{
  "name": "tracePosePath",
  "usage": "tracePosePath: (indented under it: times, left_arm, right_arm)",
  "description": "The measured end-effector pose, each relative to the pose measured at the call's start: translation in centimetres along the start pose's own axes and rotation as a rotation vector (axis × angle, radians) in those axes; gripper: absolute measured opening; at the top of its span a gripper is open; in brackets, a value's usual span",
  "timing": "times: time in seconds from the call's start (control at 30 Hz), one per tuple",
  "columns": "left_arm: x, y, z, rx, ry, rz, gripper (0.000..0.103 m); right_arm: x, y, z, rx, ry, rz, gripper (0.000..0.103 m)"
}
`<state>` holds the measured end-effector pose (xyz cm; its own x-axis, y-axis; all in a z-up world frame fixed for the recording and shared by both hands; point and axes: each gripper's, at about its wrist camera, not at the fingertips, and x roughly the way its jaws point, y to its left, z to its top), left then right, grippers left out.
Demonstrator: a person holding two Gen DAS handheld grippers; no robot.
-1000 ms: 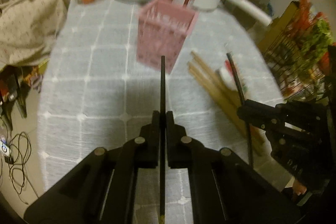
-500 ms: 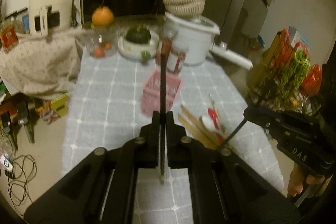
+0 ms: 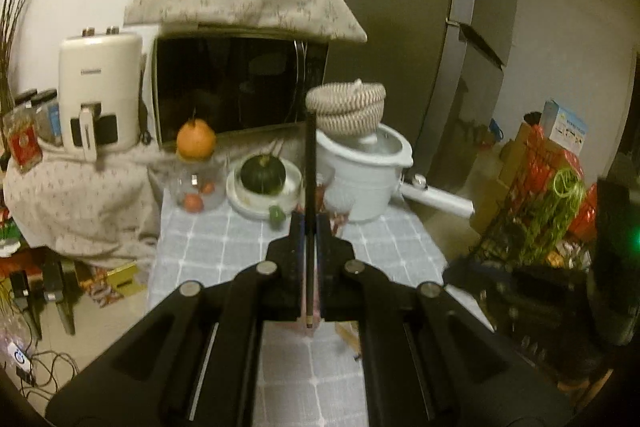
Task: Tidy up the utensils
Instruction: 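Carry both black chopsticks over the pink basket and open both tools inside it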
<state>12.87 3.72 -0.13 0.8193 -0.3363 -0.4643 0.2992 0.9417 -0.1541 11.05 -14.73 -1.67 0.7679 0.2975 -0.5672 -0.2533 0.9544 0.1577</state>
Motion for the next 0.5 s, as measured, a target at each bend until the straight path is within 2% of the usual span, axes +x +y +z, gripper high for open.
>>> tracePosePath:
  times: [0.27, 0.5]
  left_arm:
    - [3.3, -0.5, 1.2, 0.004, -0.002, -0.007, 0.006]
    - [8.2, -0.2, 0.4, -0.002, 0.099, 0.016, 0.006]
  right_arm:
    - [-0.1, -1.0, 0.4, 0.010, -0.009, -0.011, 0.005]
    - [0.4, -1.4, 1.5, 0.021, -0.030, -0.019, 0.005]
